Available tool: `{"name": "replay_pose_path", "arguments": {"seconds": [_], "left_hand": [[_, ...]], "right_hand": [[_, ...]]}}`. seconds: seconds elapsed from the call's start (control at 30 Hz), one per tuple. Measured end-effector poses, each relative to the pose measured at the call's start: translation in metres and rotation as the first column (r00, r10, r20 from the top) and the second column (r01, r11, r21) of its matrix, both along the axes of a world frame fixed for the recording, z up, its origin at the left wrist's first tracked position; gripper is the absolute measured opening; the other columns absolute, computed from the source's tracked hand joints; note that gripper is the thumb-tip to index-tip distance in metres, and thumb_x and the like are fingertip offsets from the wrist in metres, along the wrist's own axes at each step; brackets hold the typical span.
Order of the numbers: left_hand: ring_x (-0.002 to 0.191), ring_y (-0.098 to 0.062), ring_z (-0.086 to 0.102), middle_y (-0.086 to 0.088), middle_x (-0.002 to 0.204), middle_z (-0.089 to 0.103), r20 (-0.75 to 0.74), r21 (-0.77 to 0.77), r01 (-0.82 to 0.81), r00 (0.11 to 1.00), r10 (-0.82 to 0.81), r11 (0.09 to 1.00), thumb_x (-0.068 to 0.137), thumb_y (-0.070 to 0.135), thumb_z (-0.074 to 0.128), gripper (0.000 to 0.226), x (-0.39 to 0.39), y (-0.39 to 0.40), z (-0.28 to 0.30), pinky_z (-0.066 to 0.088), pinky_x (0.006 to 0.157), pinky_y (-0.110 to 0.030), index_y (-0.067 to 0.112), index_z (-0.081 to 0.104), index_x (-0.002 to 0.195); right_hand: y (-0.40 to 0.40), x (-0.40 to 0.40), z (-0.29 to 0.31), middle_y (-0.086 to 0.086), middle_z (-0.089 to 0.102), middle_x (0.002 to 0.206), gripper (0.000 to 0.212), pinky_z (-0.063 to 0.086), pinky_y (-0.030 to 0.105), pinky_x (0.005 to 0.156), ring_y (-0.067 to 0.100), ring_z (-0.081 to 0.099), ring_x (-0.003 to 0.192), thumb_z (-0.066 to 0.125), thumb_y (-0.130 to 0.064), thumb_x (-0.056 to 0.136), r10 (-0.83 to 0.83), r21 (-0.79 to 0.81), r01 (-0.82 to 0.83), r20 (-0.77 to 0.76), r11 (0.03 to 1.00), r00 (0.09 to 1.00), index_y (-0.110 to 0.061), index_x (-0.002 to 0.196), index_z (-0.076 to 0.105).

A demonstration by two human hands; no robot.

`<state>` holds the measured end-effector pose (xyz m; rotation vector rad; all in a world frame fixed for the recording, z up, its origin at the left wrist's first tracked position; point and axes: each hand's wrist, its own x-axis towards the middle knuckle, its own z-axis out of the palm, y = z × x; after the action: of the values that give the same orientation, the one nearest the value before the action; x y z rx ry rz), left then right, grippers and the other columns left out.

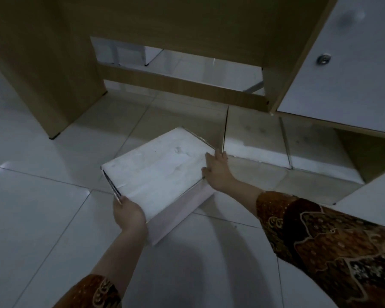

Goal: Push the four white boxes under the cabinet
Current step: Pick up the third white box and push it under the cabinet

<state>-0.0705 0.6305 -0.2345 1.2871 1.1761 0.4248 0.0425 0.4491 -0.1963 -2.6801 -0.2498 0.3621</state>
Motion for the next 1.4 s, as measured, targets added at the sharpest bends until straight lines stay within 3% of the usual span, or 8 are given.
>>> {"name": "replay_pose_path", "arguments": {"seconds": [0.13,0.3,0.47,0.63,0.77,0.83,1.0,1.4], "left_hand": [[0.134,-0.035,0.04,-0.021,0.149,0.038,0.06,0.03,-0.079,0.995,0.077,0.996,0.101,0.018,0.03,0.046,0.011,-0.02,-0.008,0.029,0.113,-0.036,0.009,0.03,0.146],[0.142,-0.031,0.028,-0.021,0.156,0.021,0.106,0.139,-0.066,0.993,0.051,0.988,0.102,0.013,0.029,0.053,0.007,-0.036,-0.017,0.019,0.114,-0.029,0.009,0.01,0.151],[0.145,-0.043,0.009,-0.033,0.155,-0.003,-0.036,0.358,0.056,0.998,-0.046,0.932,0.098,0.006,0.035,0.061,0.0,-0.042,-0.014,0.013,0.117,-0.043,-0.001,0.004,0.149],[0.147,-0.039,-0.003,-0.028,0.157,-0.001,-0.276,0.679,0.437,0.896,-0.347,0.59,0.087,0.016,0.024,0.062,-0.018,-0.018,-0.018,0.004,0.117,-0.054,0.004,0.028,0.147],[0.149,-0.025,-0.002,-0.013,0.161,0.008,-0.602,0.749,0.661,0.649,-0.466,-0.047,0.095,0.044,0.019,0.06,-0.026,0.003,-0.018,0.001,0.118,-0.049,0.016,0.029,0.147],[0.149,-0.025,0.01,-0.009,0.158,0.023,-0.672,0.695,0.7,0.553,-0.492,-0.162,0.093,0.055,0.014,0.067,-0.021,0.006,-0.017,0.01,0.119,-0.049,0.019,0.036,0.145],[0.144,-0.025,0.029,-0.008,0.152,0.038,-0.663,0.674,0.735,0.559,-0.498,-0.071,0.089,0.047,0.018,0.064,-0.01,0.0,-0.009,0.027,0.112,-0.045,0.02,0.046,0.14],[0.14,-0.029,0.035,-0.011,0.148,0.044,-0.663,0.68,0.732,0.59,-0.46,-0.04,0.09,0.04,0.019,0.061,-0.007,0.005,-0.013,0.033,0.107,-0.047,0.018,0.048,0.139]], "right_hand": [[0.019,-0.016,-0.014,0.022,-0.014,0.157,0.063,0.001,0.046,0.118,0.039,-0.021,0.142,0.041,-0.025,0.098,0.108,0.068,-0.103,-0.089,0.992,0.99,-0.002,0.149,0.011],[0.022,-0.012,-0.02,0.022,-0.024,0.155,0.061,-0.005,0.05,0.118,0.036,-0.029,0.14,0.031,-0.025,0.102,0.226,0.078,-0.219,-0.086,0.973,0.97,-0.002,0.149,-0.001],[0.02,0.0,-0.013,0.018,-0.023,0.156,0.059,-0.001,0.056,0.117,0.035,-0.029,0.14,0.027,-0.025,0.103,0.341,-0.014,-0.345,-0.119,0.939,0.933,-0.005,0.15,-0.002],[0.015,0.005,-0.012,0.008,-0.016,0.16,0.057,0.003,0.06,0.114,0.023,-0.018,0.146,0.026,-0.025,0.102,0.41,-0.112,-0.414,-0.06,0.903,0.91,-0.014,0.151,-0.001],[-0.043,0.04,-0.007,0.016,-0.014,0.159,0.065,0.006,0.062,0.115,0.035,-0.015,0.145,0.034,-0.019,0.1,0.096,-0.375,-0.064,0.068,0.925,0.993,-0.014,0.151,-0.005],[-0.07,0.042,-0.014,0.016,-0.017,0.158,0.072,0.01,0.057,0.117,0.038,-0.016,0.144,0.039,-0.023,0.098,0.051,-0.412,-0.037,0.021,0.91,0.998,-0.017,0.15,-0.011],[-0.088,0.04,-0.026,0.006,-0.019,0.159,0.085,0.018,0.044,0.117,0.029,-0.017,0.146,0.05,-0.017,0.093,0.038,-0.323,-0.024,0.036,0.946,0.999,-0.026,0.149,-0.014],[-0.132,0.028,-0.032,-0.003,-0.011,0.161,0.089,0.023,0.037,0.115,0.018,-0.009,0.148,0.054,-0.01,0.087,0.043,-0.293,-0.008,0.115,0.956,0.992,-0.025,0.15,-0.007]]}}
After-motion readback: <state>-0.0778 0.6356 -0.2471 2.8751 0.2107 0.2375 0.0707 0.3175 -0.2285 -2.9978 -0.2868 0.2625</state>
